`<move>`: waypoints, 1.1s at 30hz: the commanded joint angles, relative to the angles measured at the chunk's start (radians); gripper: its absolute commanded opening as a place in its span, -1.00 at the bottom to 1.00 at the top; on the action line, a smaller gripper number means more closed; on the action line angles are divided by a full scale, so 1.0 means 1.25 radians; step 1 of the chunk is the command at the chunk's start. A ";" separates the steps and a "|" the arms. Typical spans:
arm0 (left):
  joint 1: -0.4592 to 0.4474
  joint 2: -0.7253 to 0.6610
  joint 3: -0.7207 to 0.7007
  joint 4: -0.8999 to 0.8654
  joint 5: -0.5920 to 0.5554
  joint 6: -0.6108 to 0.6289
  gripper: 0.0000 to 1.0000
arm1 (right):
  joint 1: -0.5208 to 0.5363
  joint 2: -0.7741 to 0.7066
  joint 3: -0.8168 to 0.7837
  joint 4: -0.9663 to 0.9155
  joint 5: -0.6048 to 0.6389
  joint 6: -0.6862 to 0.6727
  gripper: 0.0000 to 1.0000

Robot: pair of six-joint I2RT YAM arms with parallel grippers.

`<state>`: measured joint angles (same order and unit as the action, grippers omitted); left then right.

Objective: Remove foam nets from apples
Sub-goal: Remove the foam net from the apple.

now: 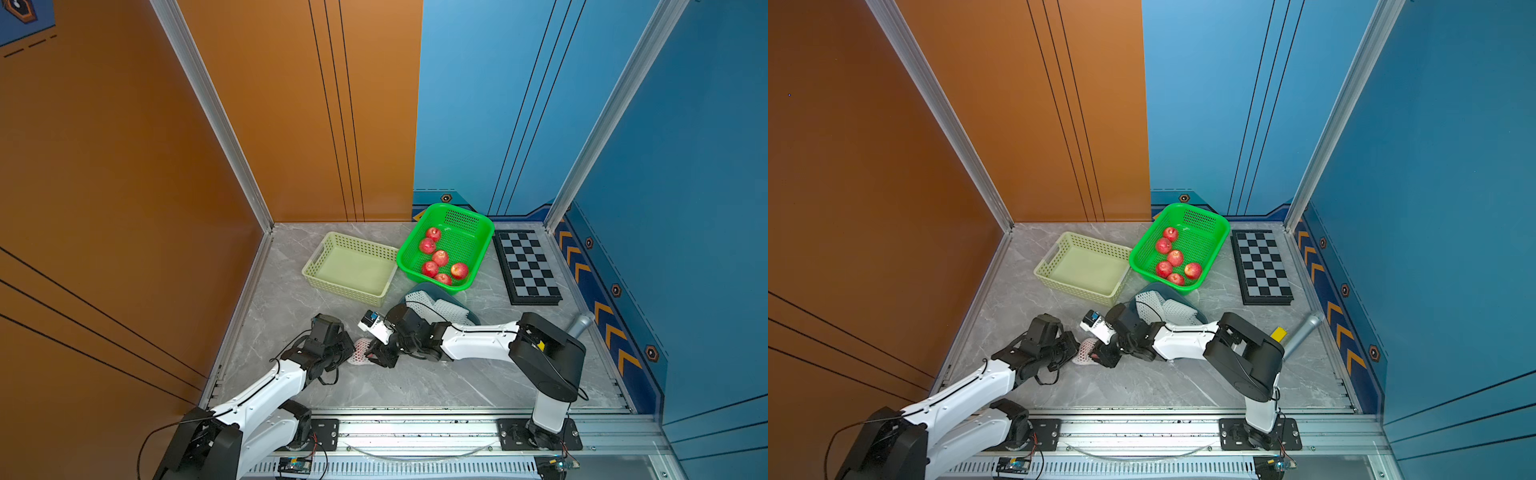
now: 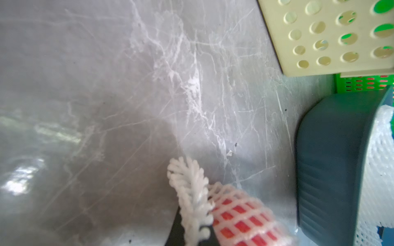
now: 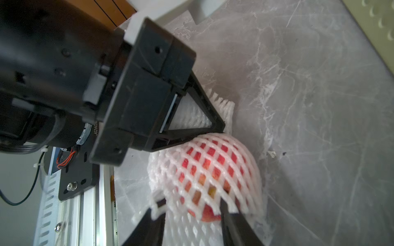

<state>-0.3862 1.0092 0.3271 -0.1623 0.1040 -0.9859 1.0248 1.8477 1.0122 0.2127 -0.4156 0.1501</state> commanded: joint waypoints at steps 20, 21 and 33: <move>0.010 -0.016 -0.010 -0.011 -0.002 0.011 -1.00 | -0.015 0.067 0.013 -0.017 0.022 0.019 0.24; 0.010 -0.015 -0.010 -0.010 -0.002 0.011 -1.00 | -0.015 0.065 0.009 -0.023 0.027 0.014 0.22; 0.017 -0.010 -0.005 -0.009 -0.002 0.016 -1.00 | -0.017 -0.004 -0.026 -0.102 0.094 -0.034 0.06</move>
<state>-0.3779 0.9913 0.3252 -0.1658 0.1047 -0.9840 1.0016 1.8771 1.0100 0.1925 -0.3584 0.1390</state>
